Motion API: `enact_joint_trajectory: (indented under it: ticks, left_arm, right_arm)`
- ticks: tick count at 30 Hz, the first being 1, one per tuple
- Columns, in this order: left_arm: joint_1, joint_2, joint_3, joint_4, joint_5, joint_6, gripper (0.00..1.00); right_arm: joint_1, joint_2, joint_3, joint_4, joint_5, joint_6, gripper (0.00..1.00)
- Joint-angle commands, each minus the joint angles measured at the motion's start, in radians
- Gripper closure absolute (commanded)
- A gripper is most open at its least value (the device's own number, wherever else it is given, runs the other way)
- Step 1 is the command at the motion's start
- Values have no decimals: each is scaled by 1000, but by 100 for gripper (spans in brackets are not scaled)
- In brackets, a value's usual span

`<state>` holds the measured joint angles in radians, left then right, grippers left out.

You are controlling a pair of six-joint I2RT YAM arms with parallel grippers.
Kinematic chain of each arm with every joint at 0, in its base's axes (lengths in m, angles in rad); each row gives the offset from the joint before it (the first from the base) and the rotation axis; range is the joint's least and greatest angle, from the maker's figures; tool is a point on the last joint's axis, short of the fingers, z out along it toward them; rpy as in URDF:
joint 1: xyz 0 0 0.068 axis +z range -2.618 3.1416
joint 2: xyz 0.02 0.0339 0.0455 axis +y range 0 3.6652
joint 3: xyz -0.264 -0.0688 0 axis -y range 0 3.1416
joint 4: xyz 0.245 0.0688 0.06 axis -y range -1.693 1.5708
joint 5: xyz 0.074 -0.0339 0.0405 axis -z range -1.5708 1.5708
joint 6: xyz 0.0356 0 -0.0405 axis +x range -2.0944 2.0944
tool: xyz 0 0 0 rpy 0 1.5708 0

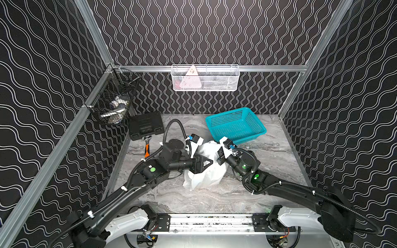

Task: Place the pineapple into a plastic bag & tie a knot
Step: Cross the plastic bag at the center of the board.

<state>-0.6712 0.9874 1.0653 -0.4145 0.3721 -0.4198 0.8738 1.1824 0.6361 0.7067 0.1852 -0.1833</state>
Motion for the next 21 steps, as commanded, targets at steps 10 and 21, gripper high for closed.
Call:
enact_joint_trajectory:
  ticks: [10,21]
  left_arm:
    - [57,332,545,-486,56,274,69]
    - [96,316,290,-96,99,71,28]
  right_arm:
    - [-50,-91,-70,8,-300,159,100]
    - [-52,-67,-33,-101,-380,136,100]
